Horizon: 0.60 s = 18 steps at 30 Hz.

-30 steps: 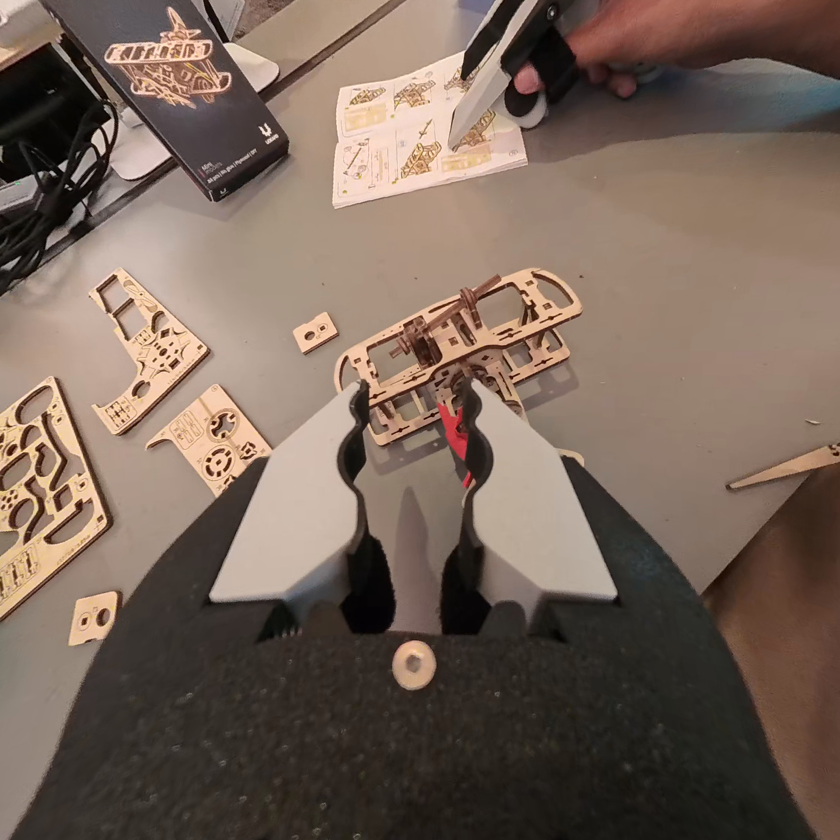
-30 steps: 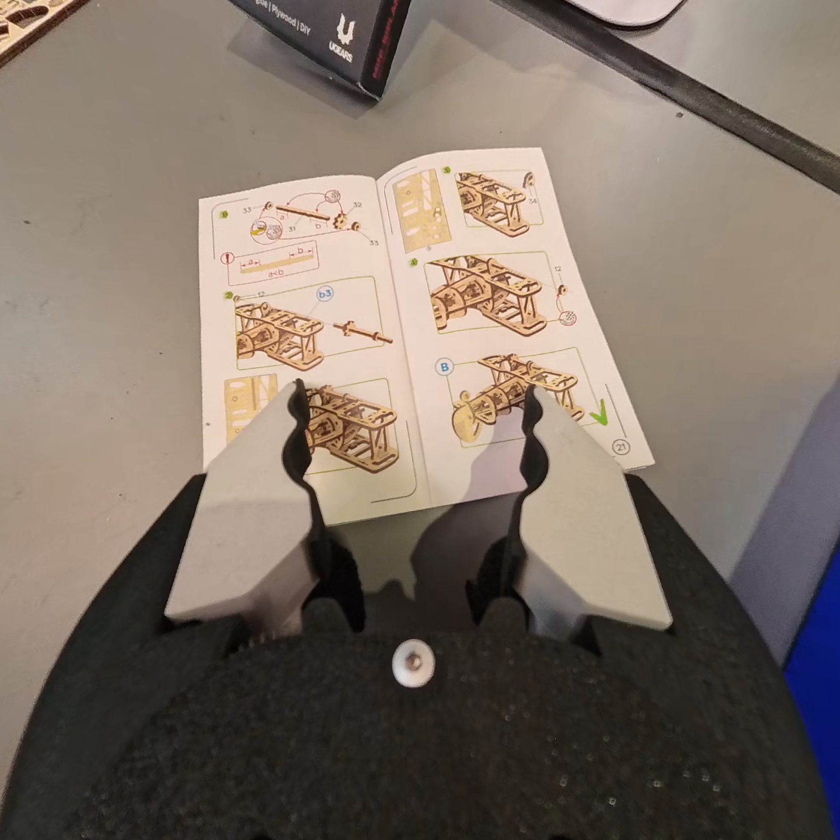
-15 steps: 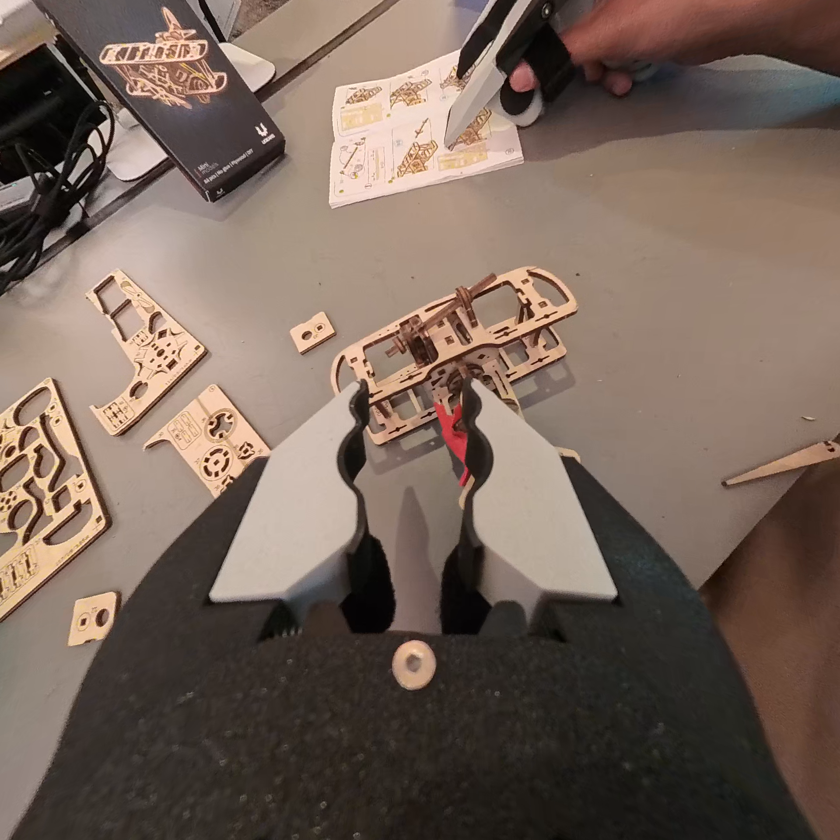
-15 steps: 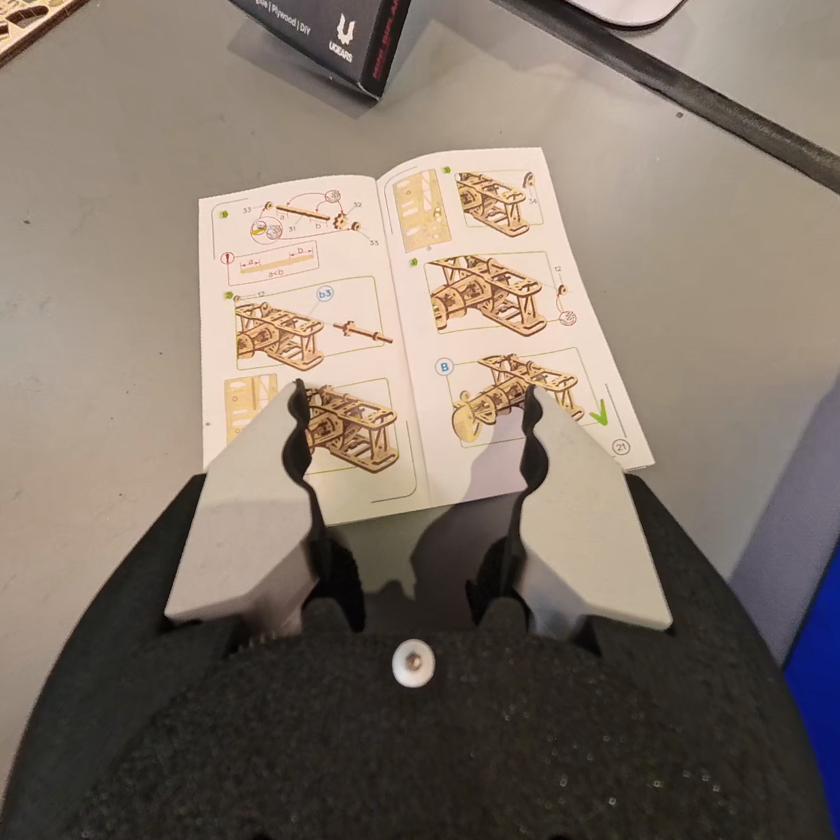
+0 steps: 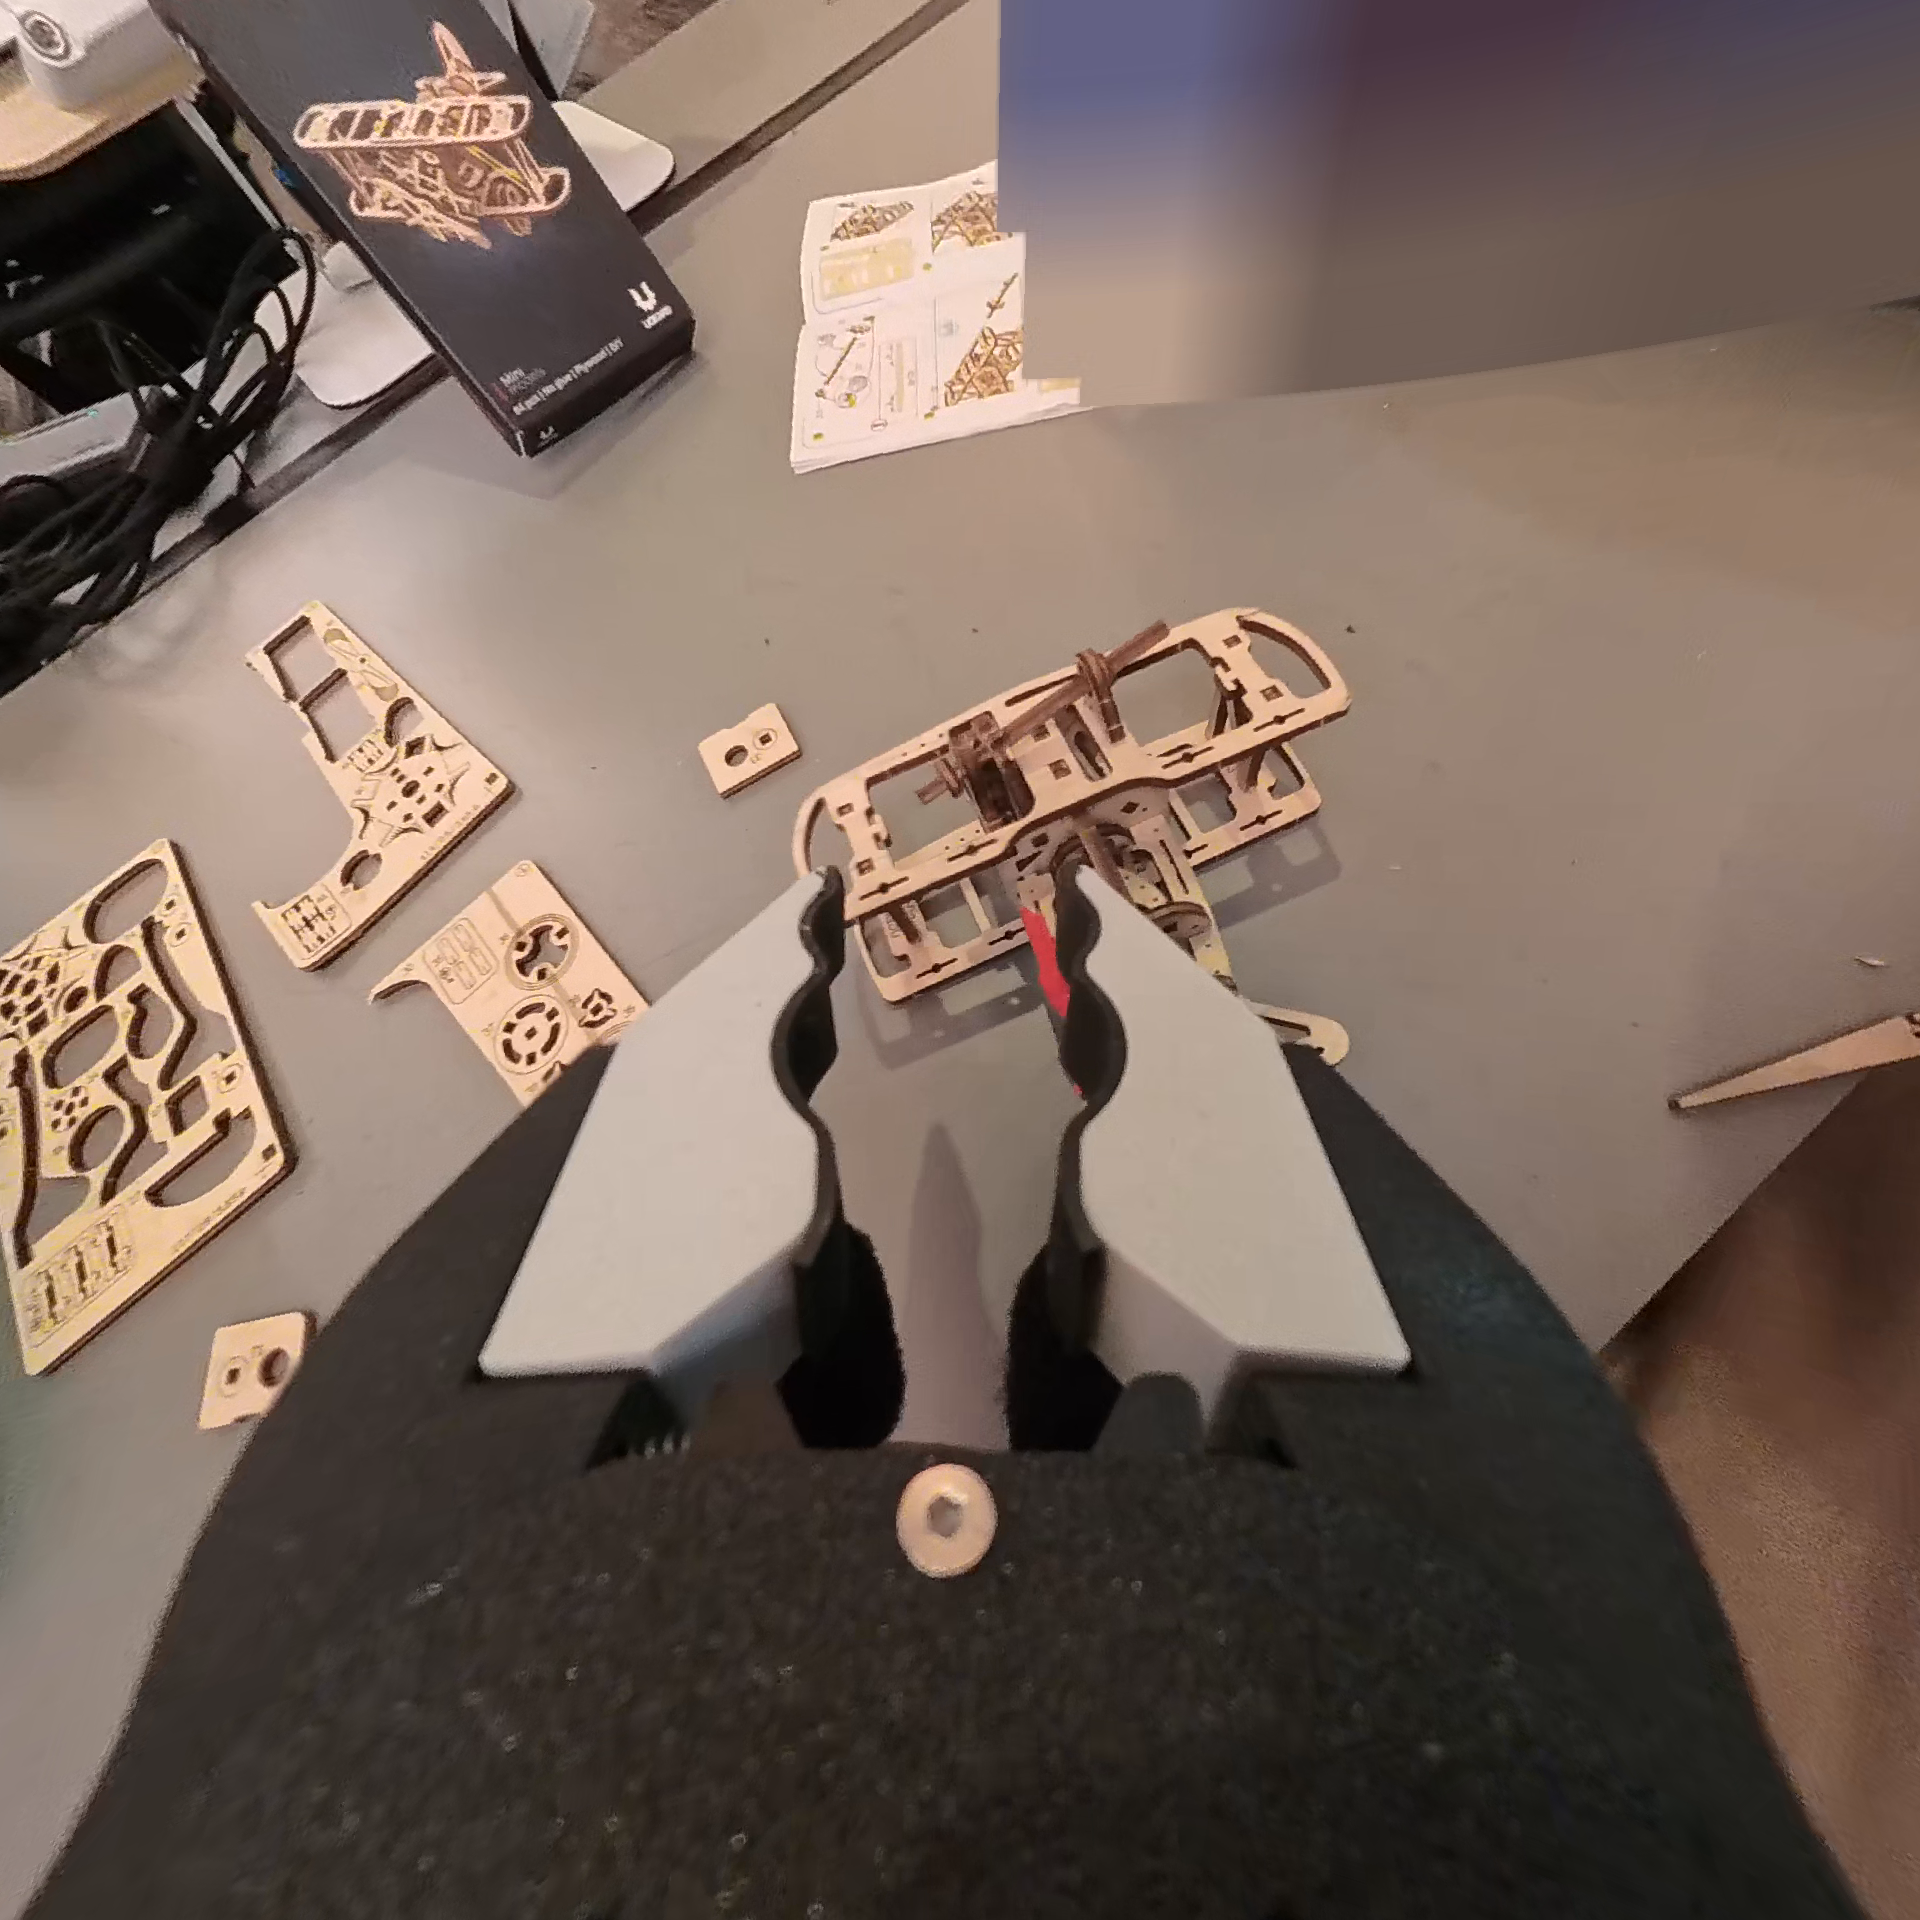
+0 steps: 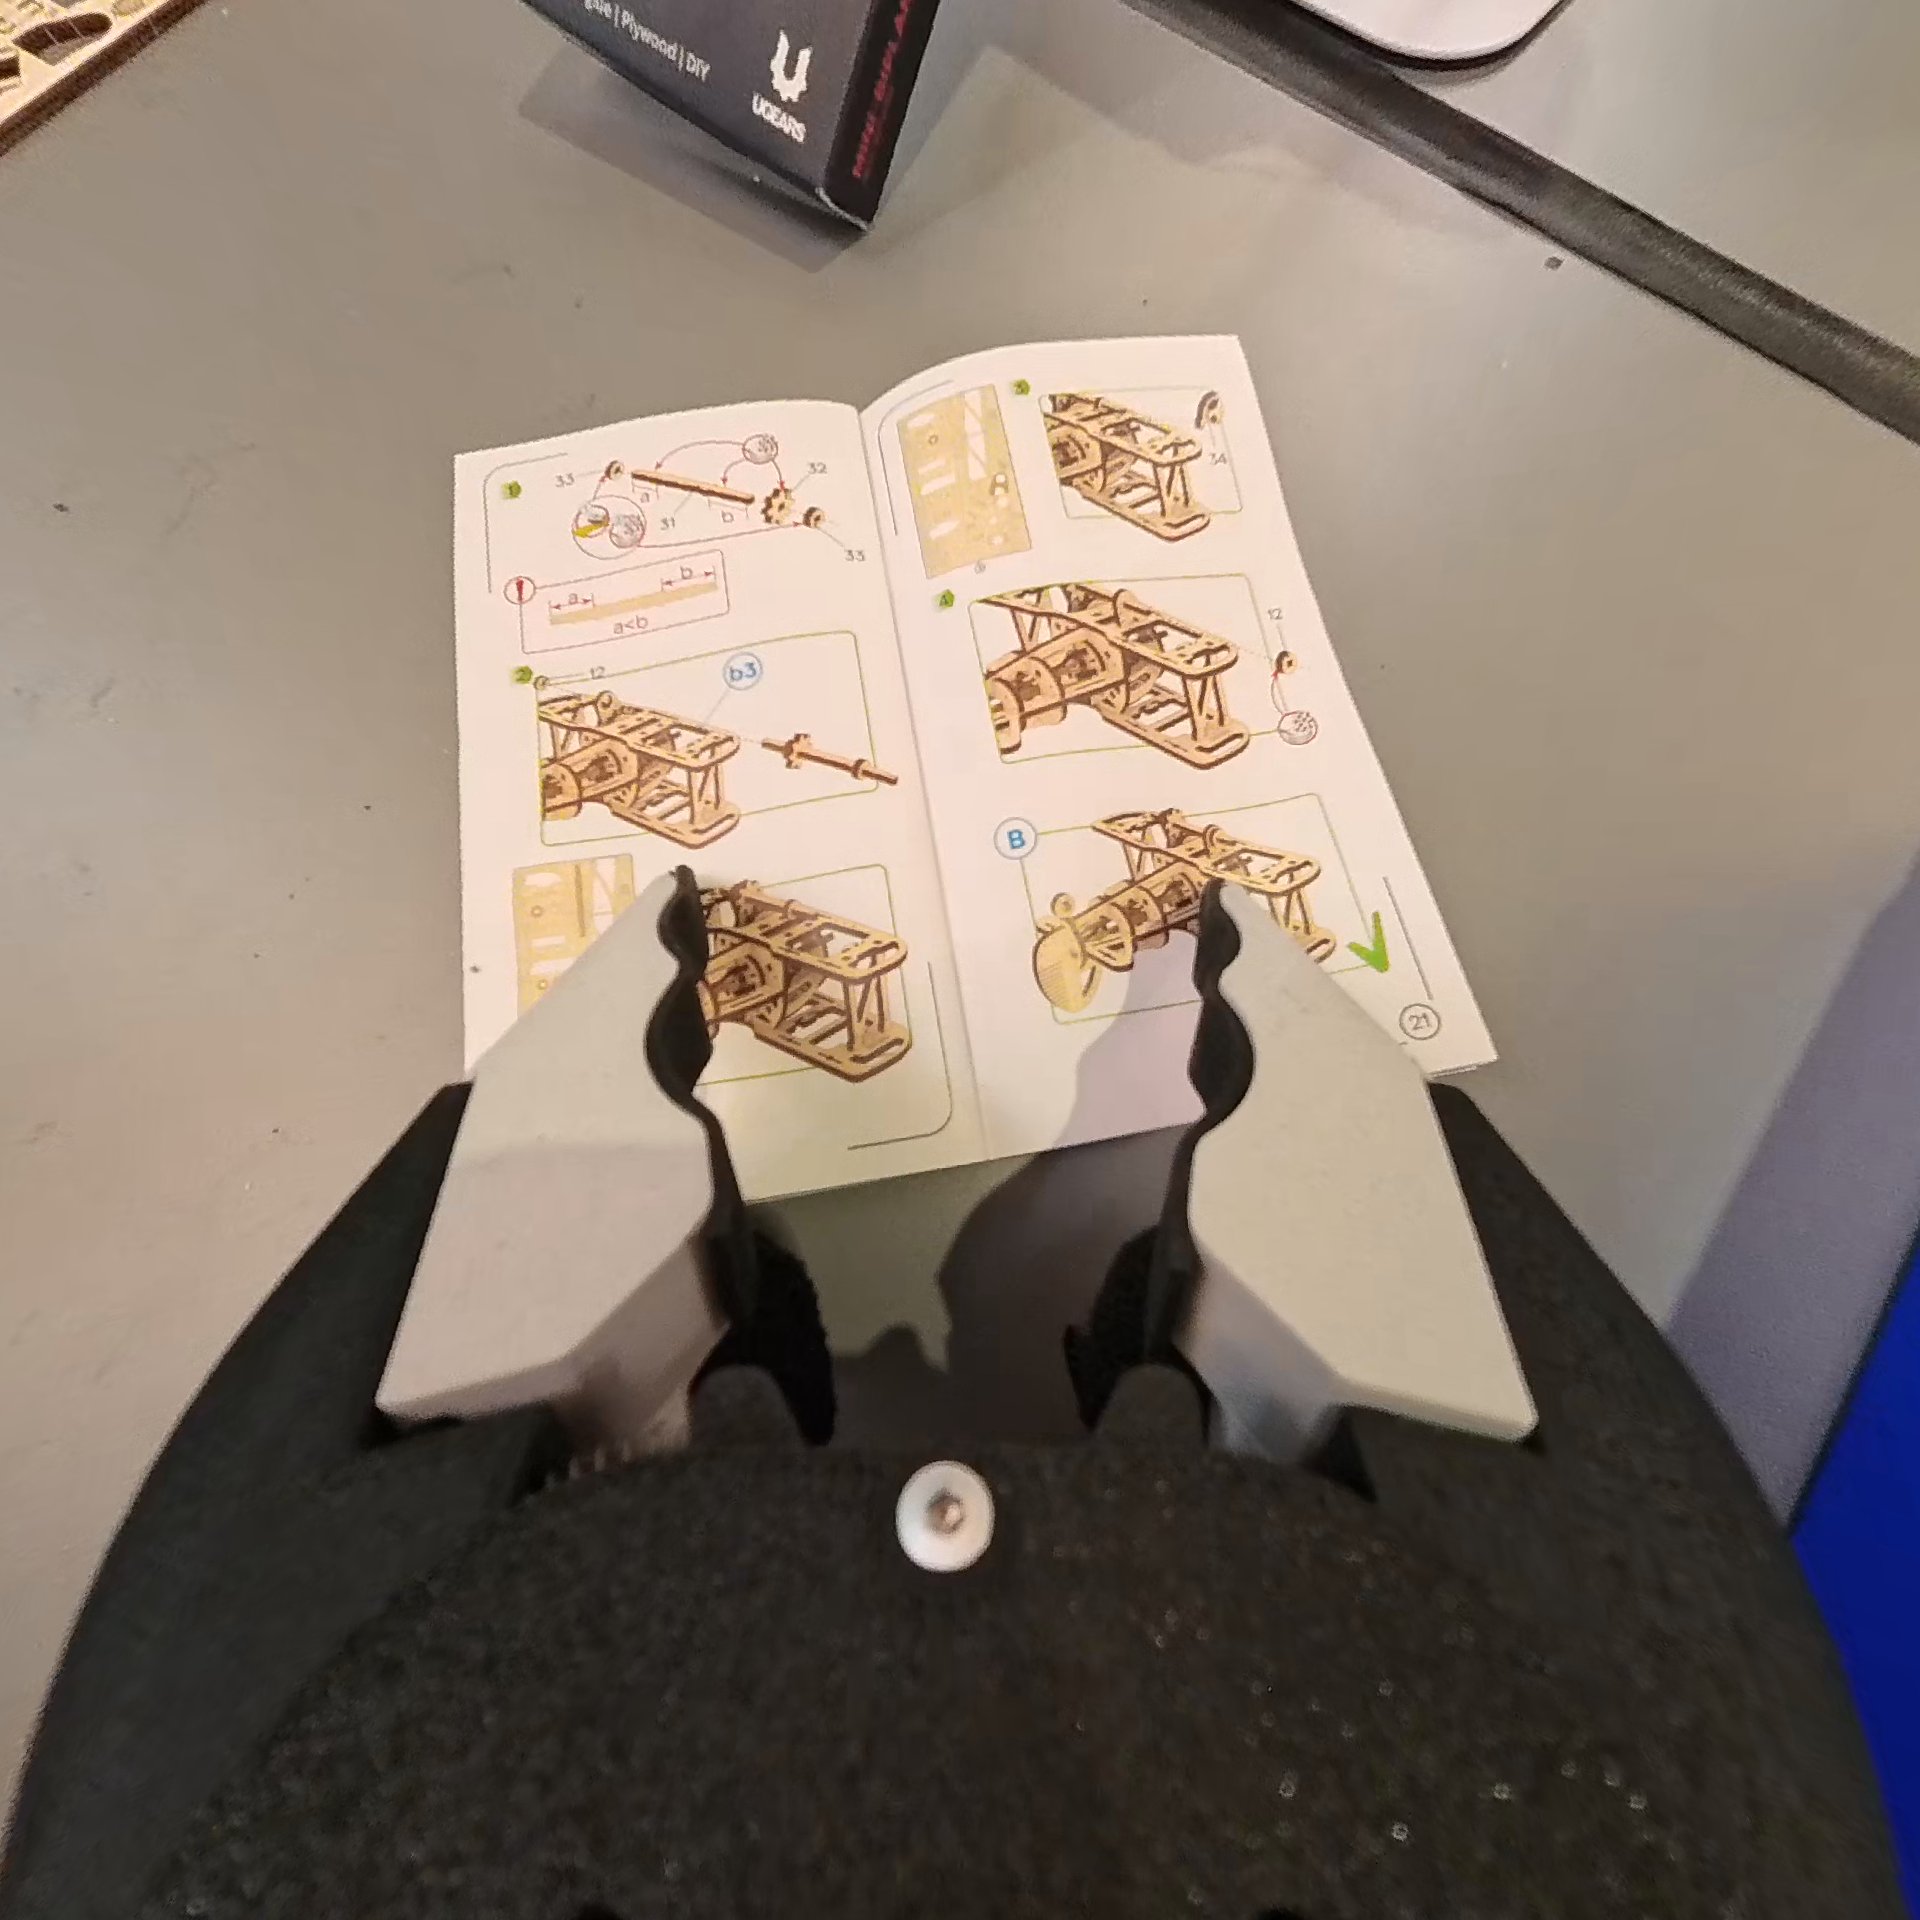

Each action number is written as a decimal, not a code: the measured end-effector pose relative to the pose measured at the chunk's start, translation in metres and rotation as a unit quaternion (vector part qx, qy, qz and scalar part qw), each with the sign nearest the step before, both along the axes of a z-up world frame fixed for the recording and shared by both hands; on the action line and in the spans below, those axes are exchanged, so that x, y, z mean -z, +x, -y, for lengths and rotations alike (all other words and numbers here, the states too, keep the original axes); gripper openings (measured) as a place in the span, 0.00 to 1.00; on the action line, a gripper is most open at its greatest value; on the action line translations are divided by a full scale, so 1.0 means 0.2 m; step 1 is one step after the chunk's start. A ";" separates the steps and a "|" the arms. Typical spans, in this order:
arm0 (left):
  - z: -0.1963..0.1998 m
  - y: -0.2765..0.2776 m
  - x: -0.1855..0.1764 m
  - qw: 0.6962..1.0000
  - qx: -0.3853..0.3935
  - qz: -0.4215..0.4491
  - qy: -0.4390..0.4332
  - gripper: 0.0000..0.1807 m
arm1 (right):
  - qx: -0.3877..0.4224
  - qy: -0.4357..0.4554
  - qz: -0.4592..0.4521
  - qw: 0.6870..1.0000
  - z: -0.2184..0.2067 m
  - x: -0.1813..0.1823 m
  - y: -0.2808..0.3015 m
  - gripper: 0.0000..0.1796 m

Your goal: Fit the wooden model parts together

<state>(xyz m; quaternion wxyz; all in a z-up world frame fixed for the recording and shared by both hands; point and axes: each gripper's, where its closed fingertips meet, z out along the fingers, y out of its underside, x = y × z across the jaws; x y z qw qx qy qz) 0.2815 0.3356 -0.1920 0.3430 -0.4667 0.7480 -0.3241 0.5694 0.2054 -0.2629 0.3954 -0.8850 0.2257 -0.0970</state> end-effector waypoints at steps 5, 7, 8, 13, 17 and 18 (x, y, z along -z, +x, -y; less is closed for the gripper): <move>-0.02 0.02 0.03 1.000 -0.003 -0.006 0.009 0.21 | 0.000 0.000 0.000 1.000 0.00 0.00 0.00 0.52; -0.03 0.04 0.06 1.000 -0.004 -0.015 0.005 0.21 | 0.000 0.000 0.000 1.000 0.00 0.00 0.00 0.52; -0.03 0.05 0.07 1.000 -0.005 -0.019 0.004 0.21 | 0.000 0.000 0.000 1.000 0.00 0.00 0.00 0.52; -0.02 0.05 0.06 1.000 0.000 -0.020 -0.008 0.21 | 0.000 0.000 0.000 1.000 0.00 0.00 0.00 0.52; 0.01 0.03 0.04 1.000 0.010 -0.014 -0.024 0.21 | 0.000 0.000 0.000 1.000 0.00 0.00 0.00 0.52; 0.01 0.02 0.04 0.999 0.012 -0.016 -0.028 0.21 | 0.000 0.000 0.000 1.000 0.00 0.00 0.00 0.52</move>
